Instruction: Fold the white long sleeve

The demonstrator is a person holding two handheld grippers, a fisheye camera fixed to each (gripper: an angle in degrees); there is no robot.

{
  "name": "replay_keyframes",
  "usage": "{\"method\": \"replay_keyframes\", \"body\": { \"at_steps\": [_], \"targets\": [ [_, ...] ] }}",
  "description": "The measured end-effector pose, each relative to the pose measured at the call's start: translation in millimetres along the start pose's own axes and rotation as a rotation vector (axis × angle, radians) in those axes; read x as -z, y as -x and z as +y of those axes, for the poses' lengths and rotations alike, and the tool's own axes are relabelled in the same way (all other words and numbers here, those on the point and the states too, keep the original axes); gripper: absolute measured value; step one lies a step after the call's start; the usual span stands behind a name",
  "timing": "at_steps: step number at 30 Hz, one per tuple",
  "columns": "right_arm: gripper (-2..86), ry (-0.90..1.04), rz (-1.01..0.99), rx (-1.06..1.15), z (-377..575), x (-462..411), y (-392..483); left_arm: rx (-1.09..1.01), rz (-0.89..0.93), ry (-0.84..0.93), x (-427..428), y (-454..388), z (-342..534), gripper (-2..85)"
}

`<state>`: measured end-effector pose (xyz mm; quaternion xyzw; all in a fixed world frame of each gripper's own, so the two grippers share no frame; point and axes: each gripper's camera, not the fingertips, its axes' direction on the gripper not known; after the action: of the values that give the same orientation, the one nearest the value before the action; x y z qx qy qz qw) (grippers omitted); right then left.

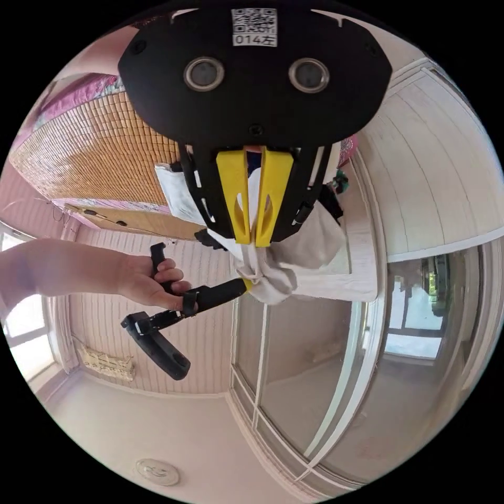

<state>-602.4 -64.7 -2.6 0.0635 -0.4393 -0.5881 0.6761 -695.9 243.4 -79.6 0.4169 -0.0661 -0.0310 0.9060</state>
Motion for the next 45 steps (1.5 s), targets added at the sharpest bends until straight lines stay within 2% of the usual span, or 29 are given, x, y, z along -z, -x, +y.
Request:
{"method": "replay_keyframes", "body": {
  "at_steps": [5, 11, 14, 17, 20, 21, 24, 28, 30, 34, 40, 42, 45],
  "targets": [
    [-0.8, -0.162, 0.128, -0.130, 95, 144, -38, -0.042, 0.132, -0.033, -11, -77, -37, 3.7],
    [-0.9, -0.205, 0.255, -0.342, 265, 280, -57, -0.089, 0.156, 0.210, -43, -169, -30, 7.4],
    [-0.9, -0.184, 0.320, -0.481, 375, 323, -47, -0.119, 0.251, 0.331, -66, -227, -2, 8.1],
    [-0.8, -0.088, 0.388, -0.677, 498, 345, -32, -0.061, 0.401, 0.493, -109, -283, 39, 7.9],
    [-0.7, 0.148, 0.411, -0.963, 633, 328, -19, -0.021, 0.548, 0.670, -167, -346, 86, 7.8],
    [-0.6, 0.260, 0.416, -1.088, 685, 313, -12, -0.027, 0.585, 0.743, -192, -372, 103, 7.7],
    [-0.3, 0.414, 0.425, -1.298, 771, 295, 11, -0.110, 0.636, 0.890, -249, -434, 130, 7.7],
    [1.3, 0.356, 0.519, -1.393, 800, 317, 27, -0.167, 0.680, 0.895, -302, -489, 120, 6.8],
    [4.3, 0.269, 0.574, -1.435, 808, 338, 31, -0.203, 0.717, 0.886, -339, -526, 111, 5.8],
    [8.9, 0.215, 0.594, -1.483, 818, 351, 29, -0.271, 0.727, 0.912, -392, -589, 107, 7.2],
    [12.8, 0.247, 0.602, -1.572, 841, 352, 26, -0.414, 0.655, 1.019, -448, -668, 131, 8.4],
    [13.3, 0.309, 0.602, -1.668, 868, 350, 24, -0.473, 0.641, 1.088, -462, -682, 148, 4.4],
    [11.0, 0.376, 0.544, -1.749, 898, 345, 23, -0.476, 0.600, 1.098, -467, -678, 154, 0.0]
  ]
}}
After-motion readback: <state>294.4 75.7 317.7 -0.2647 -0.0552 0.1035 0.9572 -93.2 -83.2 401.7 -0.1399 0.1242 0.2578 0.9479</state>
